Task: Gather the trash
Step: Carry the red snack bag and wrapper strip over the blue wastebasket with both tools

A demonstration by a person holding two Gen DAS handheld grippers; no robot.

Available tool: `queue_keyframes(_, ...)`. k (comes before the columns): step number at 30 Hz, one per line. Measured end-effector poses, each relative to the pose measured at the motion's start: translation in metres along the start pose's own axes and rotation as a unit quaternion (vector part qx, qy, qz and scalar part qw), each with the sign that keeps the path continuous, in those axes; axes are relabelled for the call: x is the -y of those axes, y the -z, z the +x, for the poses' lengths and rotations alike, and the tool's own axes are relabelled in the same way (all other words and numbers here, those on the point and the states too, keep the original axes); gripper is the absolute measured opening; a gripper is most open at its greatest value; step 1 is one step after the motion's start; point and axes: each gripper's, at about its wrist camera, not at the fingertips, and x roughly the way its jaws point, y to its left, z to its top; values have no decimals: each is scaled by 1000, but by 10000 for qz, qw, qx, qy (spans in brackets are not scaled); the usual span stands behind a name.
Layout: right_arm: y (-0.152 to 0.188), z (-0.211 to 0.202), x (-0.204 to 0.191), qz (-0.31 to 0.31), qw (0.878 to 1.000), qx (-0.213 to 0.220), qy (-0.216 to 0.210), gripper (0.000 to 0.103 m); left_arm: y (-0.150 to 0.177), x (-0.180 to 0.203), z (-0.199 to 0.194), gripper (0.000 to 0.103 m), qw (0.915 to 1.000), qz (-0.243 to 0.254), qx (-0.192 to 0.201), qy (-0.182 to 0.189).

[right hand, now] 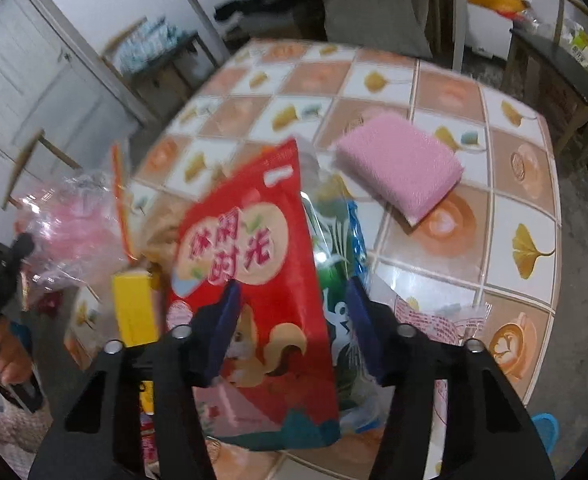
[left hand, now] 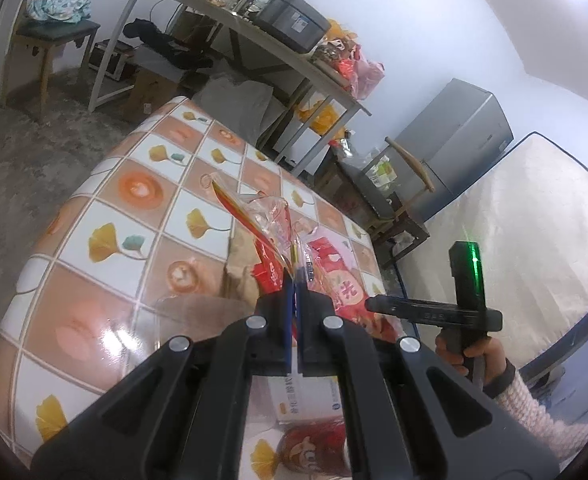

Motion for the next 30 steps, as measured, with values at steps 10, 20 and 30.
queue_keyframes(10,4,-9,-13,-230,9997,-62,54,17,0,-10,0,0,10000,-23,40,-34)
queue_keyframes(20,9,-32,-20,-307,9986,410,94,8,2,-8,-2,0,9999,19,121,-27)
queue_keyframes(30,16,-102,-33,-456,9852,1557,553,7,3,18,-28,0,9988,255,423,75)
